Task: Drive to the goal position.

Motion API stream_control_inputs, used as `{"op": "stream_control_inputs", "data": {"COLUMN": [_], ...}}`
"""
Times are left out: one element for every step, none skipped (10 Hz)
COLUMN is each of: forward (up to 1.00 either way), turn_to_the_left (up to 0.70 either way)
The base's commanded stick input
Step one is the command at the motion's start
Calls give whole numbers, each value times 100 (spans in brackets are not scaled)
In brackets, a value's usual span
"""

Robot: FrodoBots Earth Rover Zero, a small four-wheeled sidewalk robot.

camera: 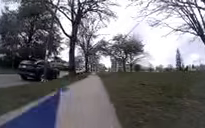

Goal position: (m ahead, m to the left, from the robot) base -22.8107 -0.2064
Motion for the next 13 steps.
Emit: {"op": "stream_control_inputs", "data": {"forward": [0,0,0,0,0,0,0,0,0,0,0,0,0], "turn_to_the_left": [-70,-70,-70,-70,-70,-70,-70,-70,-70,-70,-70,-70,-70]}}
